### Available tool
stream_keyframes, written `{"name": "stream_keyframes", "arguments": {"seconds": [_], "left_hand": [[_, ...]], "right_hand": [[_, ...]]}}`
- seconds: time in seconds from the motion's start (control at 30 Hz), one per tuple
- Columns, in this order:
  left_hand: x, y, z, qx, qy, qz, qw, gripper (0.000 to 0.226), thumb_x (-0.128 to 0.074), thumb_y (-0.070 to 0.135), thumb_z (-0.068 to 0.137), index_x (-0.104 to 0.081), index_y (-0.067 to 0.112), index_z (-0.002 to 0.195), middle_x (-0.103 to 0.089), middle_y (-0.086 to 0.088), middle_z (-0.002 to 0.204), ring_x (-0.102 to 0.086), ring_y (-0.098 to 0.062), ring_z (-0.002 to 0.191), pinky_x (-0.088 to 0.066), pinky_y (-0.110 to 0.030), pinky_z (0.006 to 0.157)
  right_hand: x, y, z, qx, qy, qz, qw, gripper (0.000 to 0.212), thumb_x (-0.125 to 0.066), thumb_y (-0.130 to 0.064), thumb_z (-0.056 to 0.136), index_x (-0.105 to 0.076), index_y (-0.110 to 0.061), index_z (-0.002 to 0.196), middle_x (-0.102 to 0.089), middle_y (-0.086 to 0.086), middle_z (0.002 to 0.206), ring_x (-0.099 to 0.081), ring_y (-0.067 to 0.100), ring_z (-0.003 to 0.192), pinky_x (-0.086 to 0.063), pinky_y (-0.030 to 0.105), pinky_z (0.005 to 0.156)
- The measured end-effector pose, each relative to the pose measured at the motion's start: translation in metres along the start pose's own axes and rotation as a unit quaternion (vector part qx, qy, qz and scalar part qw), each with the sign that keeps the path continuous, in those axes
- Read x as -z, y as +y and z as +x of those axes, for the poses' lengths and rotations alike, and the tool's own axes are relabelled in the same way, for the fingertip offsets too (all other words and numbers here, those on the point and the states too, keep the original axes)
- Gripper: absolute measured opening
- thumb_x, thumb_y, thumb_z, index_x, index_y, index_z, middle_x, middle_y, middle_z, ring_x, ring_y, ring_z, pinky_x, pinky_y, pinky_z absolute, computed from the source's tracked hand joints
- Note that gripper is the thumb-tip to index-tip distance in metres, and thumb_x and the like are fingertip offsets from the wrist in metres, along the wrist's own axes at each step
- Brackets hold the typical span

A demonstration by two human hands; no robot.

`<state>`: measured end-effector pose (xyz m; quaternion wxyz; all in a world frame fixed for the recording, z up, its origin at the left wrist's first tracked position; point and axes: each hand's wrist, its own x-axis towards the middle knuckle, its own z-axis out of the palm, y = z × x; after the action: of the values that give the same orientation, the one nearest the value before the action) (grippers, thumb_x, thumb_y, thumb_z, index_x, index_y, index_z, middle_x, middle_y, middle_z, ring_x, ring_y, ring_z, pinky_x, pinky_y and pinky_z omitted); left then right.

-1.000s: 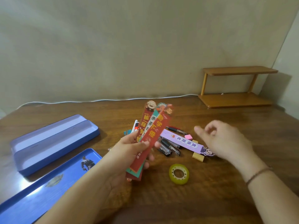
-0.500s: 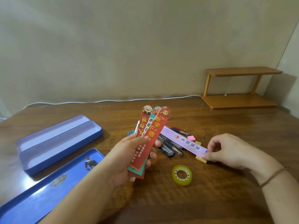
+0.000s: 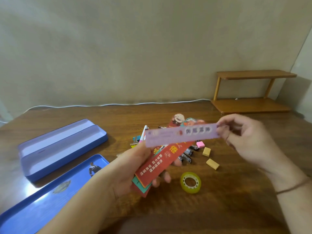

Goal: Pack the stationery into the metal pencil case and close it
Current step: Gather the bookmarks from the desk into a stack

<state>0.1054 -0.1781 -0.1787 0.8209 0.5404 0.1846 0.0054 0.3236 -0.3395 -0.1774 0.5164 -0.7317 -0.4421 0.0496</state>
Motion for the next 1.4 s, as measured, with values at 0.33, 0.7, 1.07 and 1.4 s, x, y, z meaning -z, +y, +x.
{"name": "stream_keyframes", "arguments": {"seconds": [0.33, 0.7, 1.07, 1.4], "left_hand": [[0.008, -0.013, -0.007, 0.030, -0.139, 0.053, 0.988, 0.050, -0.044, 0.001, 0.086, -0.061, 0.019, 0.129, -0.064, -0.017, 0.097, -0.060, -0.021, 0.056, -0.048, -0.027, 0.051], [0.002, -0.015, -0.004, 0.035, -0.128, 0.085, 0.988, 0.030, -0.050, 0.033, 0.096, -0.065, 0.015, 0.115, -0.044, -0.003, 0.073, -0.042, -0.013, 0.052, -0.036, -0.023, 0.052], [-0.002, -0.020, 0.009, 0.062, -0.251, -0.049, 0.965, 0.050, -0.030, 0.051, 0.097, -0.069, 0.020, 0.095, -0.056, 0.004, 0.068, -0.053, -0.004, 0.046, -0.034, -0.019, 0.048], [0.003, -0.022, 0.021, 0.056, -0.238, -0.100, 0.965, 0.050, -0.075, 0.052, 0.072, -0.064, 0.009, 0.095, -0.051, -0.004, 0.061, -0.045, -0.008, 0.032, -0.033, -0.011, 0.035]], "right_hand": [[-0.036, -0.004, -0.007, 0.024, -0.082, 0.064, 0.994, 0.043, -0.073, -0.034, 0.077, -0.055, -0.047, 0.113, -0.058, -0.008, 0.109, -0.066, 0.017, 0.101, -0.060, 0.044, 0.078], [-0.053, -0.027, -0.027, 0.046, -0.221, 0.312, 0.923, 0.036, -0.063, 0.001, 0.079, -0.052, -0.012, 0.112, -0.067, -0.006, 0.094, -0.062, 0.018, 0.083, -0.055, 0.025, 0.073], [-0.060, -0.032, -0.033, 0.124, -0.214, 0.138, 0.959, 0.045, -0.055, -0.016, 0.093, -0.048, -0.035, 0.133, -0.052, -0.009, 0.126, -0.059, 0.018, 0.111, -0.053, 0.037, 0.090], [-0.058, -0.038, -0.034, 0.096, -0.220, 0.067, 0.968, 0.049, -0.042, -0.039, 0.098, -0.029, -0.046, 0.144, -0.049, -0.022, 0.135, -0.055, -0.003, 0.112, -0.047, 0.022, 0.089]]}}
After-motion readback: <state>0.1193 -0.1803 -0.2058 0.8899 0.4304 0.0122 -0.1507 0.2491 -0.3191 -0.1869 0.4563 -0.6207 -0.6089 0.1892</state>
